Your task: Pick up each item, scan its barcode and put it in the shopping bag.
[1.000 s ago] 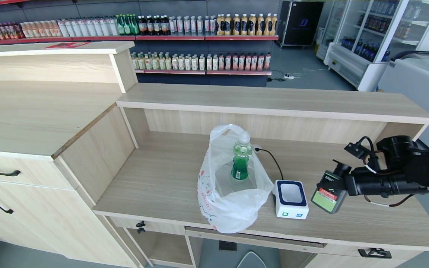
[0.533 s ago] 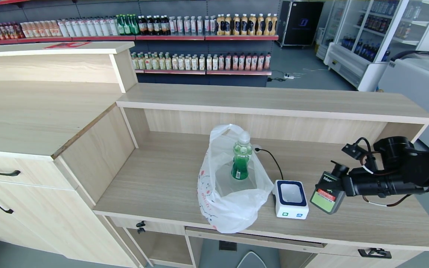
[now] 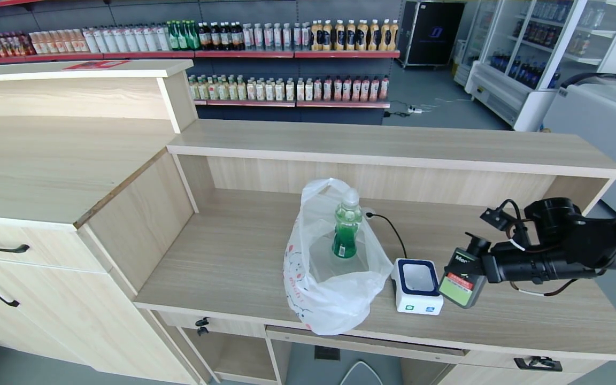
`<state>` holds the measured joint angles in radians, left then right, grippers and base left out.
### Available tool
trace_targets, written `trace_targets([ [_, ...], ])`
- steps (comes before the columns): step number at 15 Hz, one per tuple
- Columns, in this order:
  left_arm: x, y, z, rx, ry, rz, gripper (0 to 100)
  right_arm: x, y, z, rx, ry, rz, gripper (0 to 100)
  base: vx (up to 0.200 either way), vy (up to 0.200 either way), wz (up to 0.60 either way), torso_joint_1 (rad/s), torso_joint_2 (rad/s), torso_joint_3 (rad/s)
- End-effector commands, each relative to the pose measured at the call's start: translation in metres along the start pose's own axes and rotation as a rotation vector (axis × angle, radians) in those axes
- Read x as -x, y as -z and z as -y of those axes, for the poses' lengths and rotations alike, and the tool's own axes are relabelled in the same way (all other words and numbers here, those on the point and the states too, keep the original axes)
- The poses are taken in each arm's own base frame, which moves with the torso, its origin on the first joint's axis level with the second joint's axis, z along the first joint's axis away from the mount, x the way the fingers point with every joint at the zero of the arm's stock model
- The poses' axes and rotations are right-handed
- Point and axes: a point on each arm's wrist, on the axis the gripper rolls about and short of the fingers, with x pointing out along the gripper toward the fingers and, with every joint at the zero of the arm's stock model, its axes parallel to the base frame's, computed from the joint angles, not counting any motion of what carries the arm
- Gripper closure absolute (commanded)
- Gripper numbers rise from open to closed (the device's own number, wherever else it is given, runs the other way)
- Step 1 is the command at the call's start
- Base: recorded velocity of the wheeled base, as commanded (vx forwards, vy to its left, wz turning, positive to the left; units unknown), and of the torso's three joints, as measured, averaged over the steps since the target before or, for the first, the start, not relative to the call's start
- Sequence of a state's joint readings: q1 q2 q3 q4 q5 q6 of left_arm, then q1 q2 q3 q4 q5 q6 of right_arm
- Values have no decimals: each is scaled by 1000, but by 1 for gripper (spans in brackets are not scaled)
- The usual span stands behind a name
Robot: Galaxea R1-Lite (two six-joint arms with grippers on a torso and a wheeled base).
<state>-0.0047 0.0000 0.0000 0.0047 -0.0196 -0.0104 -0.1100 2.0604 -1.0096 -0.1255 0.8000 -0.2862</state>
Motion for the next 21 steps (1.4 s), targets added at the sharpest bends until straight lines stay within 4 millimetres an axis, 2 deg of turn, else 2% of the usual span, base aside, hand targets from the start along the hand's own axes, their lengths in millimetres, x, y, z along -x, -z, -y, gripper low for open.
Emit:
trace_targets([
  [1,0,0,0,0,0,-1,0,-7,-1,2,9,-8,2,100,0,0,0,0,0,0],
  [6,0,0,0,0,0,-1,0,-14,-2,9,13,-16,8,100,0,0,0,0,0,0],
  [21,0,0,0,0,0,-1,0,-34,-10,9,37,-61,7,100,0,0,0,0,0,0],
])
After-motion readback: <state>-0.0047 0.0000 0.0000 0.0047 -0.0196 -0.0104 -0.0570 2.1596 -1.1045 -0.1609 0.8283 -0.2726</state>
